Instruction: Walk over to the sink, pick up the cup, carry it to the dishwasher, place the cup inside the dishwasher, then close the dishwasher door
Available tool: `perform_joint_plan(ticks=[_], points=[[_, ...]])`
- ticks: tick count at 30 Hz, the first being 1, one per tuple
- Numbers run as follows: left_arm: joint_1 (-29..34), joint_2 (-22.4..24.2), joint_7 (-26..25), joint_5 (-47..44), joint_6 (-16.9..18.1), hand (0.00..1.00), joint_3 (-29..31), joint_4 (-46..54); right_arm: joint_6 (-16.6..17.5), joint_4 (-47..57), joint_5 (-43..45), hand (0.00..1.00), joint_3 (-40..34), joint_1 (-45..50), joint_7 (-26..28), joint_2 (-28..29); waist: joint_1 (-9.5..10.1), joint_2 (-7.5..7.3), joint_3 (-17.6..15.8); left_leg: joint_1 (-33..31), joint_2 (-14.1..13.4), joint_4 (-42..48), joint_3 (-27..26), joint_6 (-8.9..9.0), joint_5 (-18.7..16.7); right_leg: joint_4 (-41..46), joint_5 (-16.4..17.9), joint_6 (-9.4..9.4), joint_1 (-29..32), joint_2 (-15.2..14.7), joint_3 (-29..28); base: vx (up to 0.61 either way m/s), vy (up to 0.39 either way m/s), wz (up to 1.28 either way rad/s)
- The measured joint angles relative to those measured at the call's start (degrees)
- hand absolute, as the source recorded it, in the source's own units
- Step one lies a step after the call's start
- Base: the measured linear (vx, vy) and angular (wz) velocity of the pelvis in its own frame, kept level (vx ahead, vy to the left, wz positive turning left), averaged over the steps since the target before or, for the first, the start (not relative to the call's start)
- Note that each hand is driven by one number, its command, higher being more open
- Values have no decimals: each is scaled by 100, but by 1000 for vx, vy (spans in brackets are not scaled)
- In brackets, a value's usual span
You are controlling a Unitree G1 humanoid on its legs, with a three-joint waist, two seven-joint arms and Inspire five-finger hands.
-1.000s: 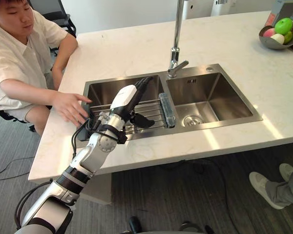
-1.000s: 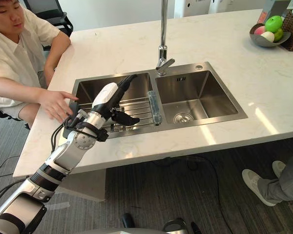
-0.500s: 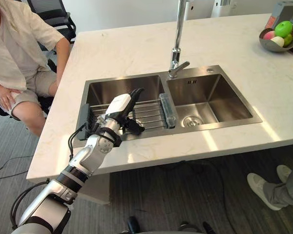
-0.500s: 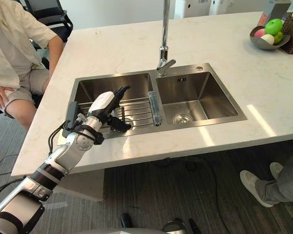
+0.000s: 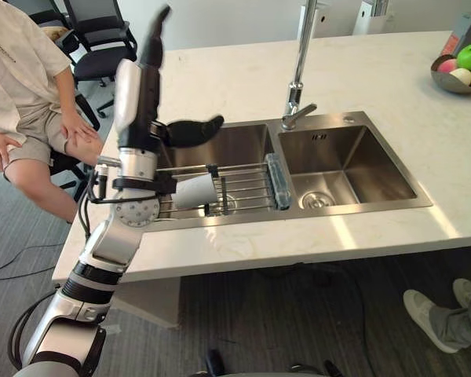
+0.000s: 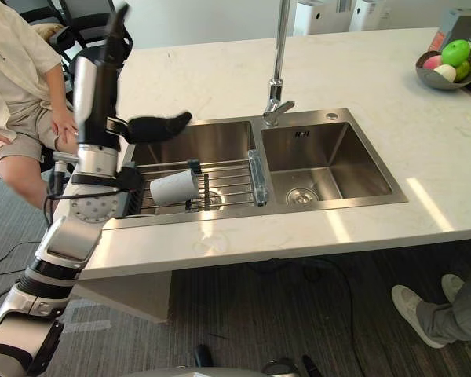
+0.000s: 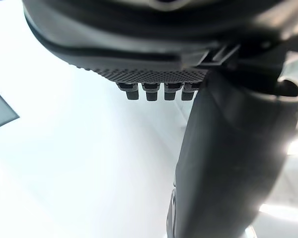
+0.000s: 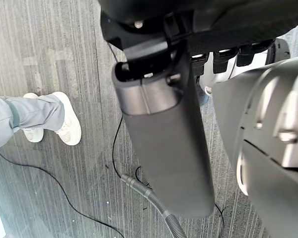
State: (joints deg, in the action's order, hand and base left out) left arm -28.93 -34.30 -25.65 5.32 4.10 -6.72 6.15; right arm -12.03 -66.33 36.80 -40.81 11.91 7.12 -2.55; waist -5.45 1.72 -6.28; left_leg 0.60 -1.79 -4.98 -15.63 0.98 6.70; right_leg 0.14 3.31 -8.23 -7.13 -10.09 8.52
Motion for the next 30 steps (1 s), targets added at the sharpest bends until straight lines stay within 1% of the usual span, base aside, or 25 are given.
perform_joint_plan(ticks=[2, 4, 5, 7, 9, 10, 11, 12, 14, 15, 16, 18, 21, 24, 25, 27, 29, 30], points=[[1, -144, -181, -361, 4, 100, 202, -34, 28, -17, -38, 100, -70, -3, 29, -12, 49, -4, 2, -10, 26, 0, 114, 5, 7, 27, 15, -3, -22, -10, 72, -27, 2, 16], [1, -152, -331, -615, 11, 100, 408, -51, 37, -19, -47, 100, -157, -9, 44, -14, 92, -4, 2, -11, 40, 0, 142, 4, 11, 61, 36, -9, -22, -23, 92, -18, 9, 9], [1, -153, -521, -782, 82, 100, 661, -144, 58, -19, -87, 100, -159, -9, 48, -25, 126, -3, 2, -11, 54, 0, 161, 1, 14, 84, 51, -19, -22, -37, 107, -3, 12, 7], [10, -153, -692, -893, 187, 100, 1108, -336, 65, -19, -123, 100, -169, -13, 48, -26, 161, -3, 3, -17, 61, 1, 176, -4, 18, 87, 57, -21, -24, -42, 120, 8, 7, 5], [103, -156, -931, -860, 338, 100, 1729, -531, 66, -23, -265, 100, -287, -26, 48, -17, 188, -3, 3, -28, 68, 2, 195, -12, 24, 87, 64, -21, -26, -45, 138, 18, 2, 5], [153, -156, -1003, -856, 397, 100, 1897, -565, 68, -26, -277, 100, -319, -22, 48, -16, 207, -3, 3, -28, 70, 2, 201, -15, 26, 87, 68, -22, -31, -46, 144, 23, -2, 7], [250, -156, -1090, -858, 502, 100, 2163, -597, 66, -39, -316, 100, -416, -10, 39, -7, 265, -3, 3, -28, 73, 2, 221, -21, 29, 85, 79, -26, -47, -47, 168, 22, -6, 12], [363, -158, -1122, -857, 635, 100, 2338, -596, 49, -51, -339, 100, -501, 5, 27, -1, 316, -5, 3, -28, 78, 3, 262, -18, 27, 85, 98, -25, -71, -49, 217, 19, -8, 15], [547, -171, -1105, -855, 802, 100, 2495, -590, 33, -67, -436, 100, -621, -6, 8, 13, 384, -8, 6, -27, 87, 5, 330, -11, 23, 97, 133, -20, -107, -50, 292, 4, -13, 19], [625, -179, -1054, -857, 876, 100, 2502, -582, 29, -73, -471, 100, -631, -7, -3, 18, 451, -10, 8, -27, 86, 6, 364, -8, 24, 109, 153, -16, -118, -48, 324, -9, -15, 17], [669, -182, -1025, -858, 908, 100, 2502, -567, 28, -73, -492, 100, -647, -13, -7, 23, 471, -10, 8, -28, 86, 6, 380, -6, 26, 110, 160, -16, -124, -46, 341, -22, -17, 15], [873, -209, -945, -871, 970, 100, 2502, -414, 27, -80, -505, 100, -736, -57, -6, 30, 480, -11, 9, -28, 87, 7, 416, -1, 29, 123, 182, -6, -139, -43, 382, -21, -12, 9], [902, -227, -757, -887, 1040, 100, 2458, -318, 31, -84, -505, 100, -843, -73, -5, 32, 472, -12, 10, -26, 86, 7, 417, -1, 29, 142, 194, -1, -138, -43, 382, 0, 0, 0], [902, -283, -390, -1113, 1122, 100, 2274, -139, 28, -87, -493, 100, -846, -71, -4, 31, 455, -14, 11, -26, 82, 7, 408, -1, 28, 146, 193, -2, -133, -39, 374, 4, -1, -1], [901, -305, -130, -1183, 1164, 100, 2084, -87, 19, -87, -488, 100, -846, -75, 3, 31, 453, -11, 13, -26, 79, 7, 399, 0, 27, 146, 193, -2, -127, -37, 363, 8, -1, -3], [901, -309, 147, -1275, 1162, 100, 1812, -2, 2, -87, -483, 100, -845, -80, 21, 31, 454, -12, 13, -28, 74, 8, 390, 1, 26, 146, 193, -2, -118, -33, 353, 4, -1, -4], [901, -312, 598, -1316, 1126, 100, 1307, 123, -20, -84, -477, 100, -843, -98, 33, 25, 446, -12, 13, -32, 64, 8, 354, 6, 20, 147, 193, -2, -85, -30, 310, -2, 1, -8], [901, -314, 702, -1314, 1112, 100, 1173, 141, -21, -83, -475, 100, -843, -102, 36, 23, 437, -12, 13, -31, 61, 8, 340, 6, 18, 147, 193, -2, -75, -30, 296, -3, 4, -10]])
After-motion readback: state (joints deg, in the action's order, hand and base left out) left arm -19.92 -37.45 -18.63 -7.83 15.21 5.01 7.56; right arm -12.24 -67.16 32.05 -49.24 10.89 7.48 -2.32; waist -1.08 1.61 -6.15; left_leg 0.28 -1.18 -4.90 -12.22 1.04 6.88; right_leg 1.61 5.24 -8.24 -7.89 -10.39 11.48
